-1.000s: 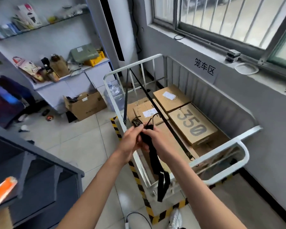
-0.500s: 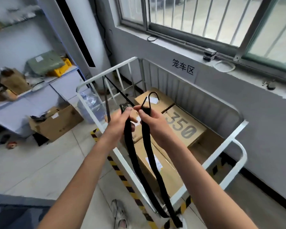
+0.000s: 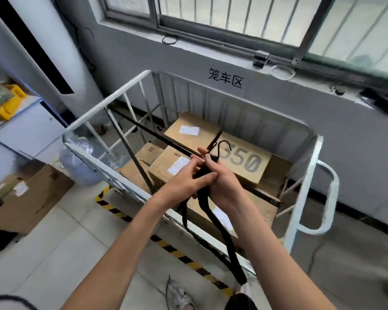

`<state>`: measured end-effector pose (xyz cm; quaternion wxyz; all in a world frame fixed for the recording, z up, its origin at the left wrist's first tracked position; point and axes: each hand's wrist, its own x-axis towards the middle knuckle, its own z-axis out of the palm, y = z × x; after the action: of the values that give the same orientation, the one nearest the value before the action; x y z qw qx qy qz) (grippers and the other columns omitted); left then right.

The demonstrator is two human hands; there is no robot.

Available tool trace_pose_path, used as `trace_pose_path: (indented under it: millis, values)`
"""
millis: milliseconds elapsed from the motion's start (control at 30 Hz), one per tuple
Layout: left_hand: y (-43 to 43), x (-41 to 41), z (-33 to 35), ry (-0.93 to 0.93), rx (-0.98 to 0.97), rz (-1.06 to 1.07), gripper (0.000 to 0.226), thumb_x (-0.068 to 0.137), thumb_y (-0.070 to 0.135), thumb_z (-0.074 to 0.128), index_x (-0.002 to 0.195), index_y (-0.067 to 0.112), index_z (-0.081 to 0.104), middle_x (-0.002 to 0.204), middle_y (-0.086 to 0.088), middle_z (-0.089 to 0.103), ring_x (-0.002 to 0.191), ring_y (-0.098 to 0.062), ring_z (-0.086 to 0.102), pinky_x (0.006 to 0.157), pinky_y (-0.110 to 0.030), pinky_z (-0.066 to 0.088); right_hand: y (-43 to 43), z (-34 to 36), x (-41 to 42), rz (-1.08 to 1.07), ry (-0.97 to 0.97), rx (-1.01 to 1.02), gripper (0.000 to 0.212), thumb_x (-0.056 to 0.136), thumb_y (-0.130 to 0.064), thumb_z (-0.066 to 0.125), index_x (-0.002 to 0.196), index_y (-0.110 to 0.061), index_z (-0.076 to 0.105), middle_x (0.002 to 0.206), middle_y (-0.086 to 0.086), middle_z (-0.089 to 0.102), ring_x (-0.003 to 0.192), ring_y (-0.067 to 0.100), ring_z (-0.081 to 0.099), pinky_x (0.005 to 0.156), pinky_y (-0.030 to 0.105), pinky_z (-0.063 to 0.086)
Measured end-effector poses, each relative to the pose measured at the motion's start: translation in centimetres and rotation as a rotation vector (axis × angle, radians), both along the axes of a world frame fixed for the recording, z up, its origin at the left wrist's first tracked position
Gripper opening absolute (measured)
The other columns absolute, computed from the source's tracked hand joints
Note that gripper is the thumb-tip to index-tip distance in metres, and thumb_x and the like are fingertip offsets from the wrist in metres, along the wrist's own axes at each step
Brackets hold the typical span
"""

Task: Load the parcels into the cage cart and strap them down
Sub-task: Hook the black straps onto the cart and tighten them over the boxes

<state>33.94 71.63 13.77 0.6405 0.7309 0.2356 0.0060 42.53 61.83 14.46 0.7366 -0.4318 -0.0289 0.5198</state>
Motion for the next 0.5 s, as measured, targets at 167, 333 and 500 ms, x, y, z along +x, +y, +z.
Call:
trace_pose_path:
  millis: [167, 333, 500]
  values:
    - [1.1, 1.4, -0.4, -0.057, 0.036, -0.126, 0.021, 0.094, 0.014, 0.061, 0.115, 0.014, 0.063, 0.094, -0.006, 0.071, 0.083, -0.018, 0.07, 0.074, -0.035, 0.056, -0.2, -1.2, 0.2, -0.192, -0.056, -0.029, 0.028, 0.105, -0.032, 0.045, 0.124, -0.02, 0.061, 0.109, 0.0, 0.071, 0.093, 0.018, 0.067, 0.073, 0.033, 0.046]
    - [2.0, 3.8, -1.0, -0.053, 0.101, -0.061, 0.021, 0.101, 0.018, 0.051, 0.108, 0.019, 0.071, 0.098, -0.001, 0.077, 0.093, -0.017, 0.073, 0.083, -0.042, 0.057, -1.2, -1.0, 2.8, -0.413, -0.172, -0.038, 0.025, 0.104, -0.031, 0.047, 0.11, -0.018, 0.067, 0.107, 0.0, 0.072, 0.095, 0.018, 0.069, 0.075, 0.034, 0.057]
    - [2.3, 7.5, -1.7, 0.003, -0.059, 0.058, 0.016, 0.1, 0.005, 0.042, 0.094, 0.007, 0.056, 0.078, -0.01, 0.062, 0.049, -0.018, 0.054, 0.052, -0.034, 0.052, -1.9, -5.8, 5.6, -0.49, -0.279, -0.365, 0.027, 0.103, -0.004, 0.036, 0.11, -0.014, 0.06, 0.117, 0.014, 0.064, 0.059, 0.01, 0.056, 0.057, 0.026, 0.047]
